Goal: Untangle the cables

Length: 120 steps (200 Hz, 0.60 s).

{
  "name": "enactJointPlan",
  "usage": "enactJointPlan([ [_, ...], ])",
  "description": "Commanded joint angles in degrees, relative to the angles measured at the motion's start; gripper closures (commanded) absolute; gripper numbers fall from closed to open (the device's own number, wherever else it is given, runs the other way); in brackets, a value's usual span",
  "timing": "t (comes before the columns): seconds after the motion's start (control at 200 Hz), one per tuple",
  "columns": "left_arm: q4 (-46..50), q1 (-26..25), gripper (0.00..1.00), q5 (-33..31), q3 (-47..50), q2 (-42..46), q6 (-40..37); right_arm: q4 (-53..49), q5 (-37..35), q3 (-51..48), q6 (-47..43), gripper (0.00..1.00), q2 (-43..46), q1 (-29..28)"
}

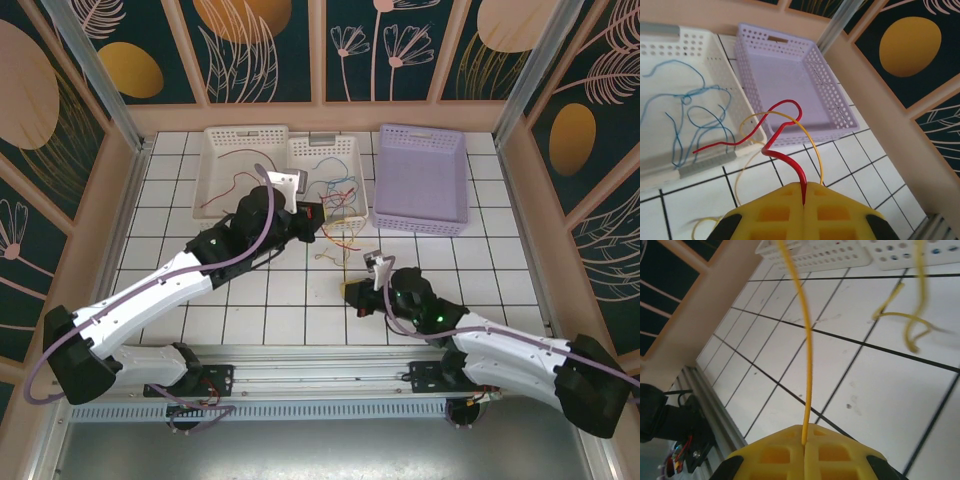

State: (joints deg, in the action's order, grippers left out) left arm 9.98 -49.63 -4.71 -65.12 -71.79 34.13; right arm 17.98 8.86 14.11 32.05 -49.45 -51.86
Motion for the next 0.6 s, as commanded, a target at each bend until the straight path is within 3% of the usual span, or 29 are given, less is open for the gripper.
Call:
enactJointPlan([
  [0.0, 3.29, -0.21, 1.00, -5.46, -2.03, 2.23, -6.14, -7.96, -6.65, -1.85, 3.36, 1.00, 4.18, -0.06],
  [0.32, 2.13, -0.01, 1.00, -14.42, 5.01, 9.16, -13.46, -24.49, -11.85, -3.71, 11.18, 1.00, 18.44, 7.06],
  [0.596, -0.12, -0.01, 1.00, -13.90, 10.90, 13.32, -16.80, -35.25, -11.35, -1.78, 13.56, 1.00, 24.95, 15.30],
])
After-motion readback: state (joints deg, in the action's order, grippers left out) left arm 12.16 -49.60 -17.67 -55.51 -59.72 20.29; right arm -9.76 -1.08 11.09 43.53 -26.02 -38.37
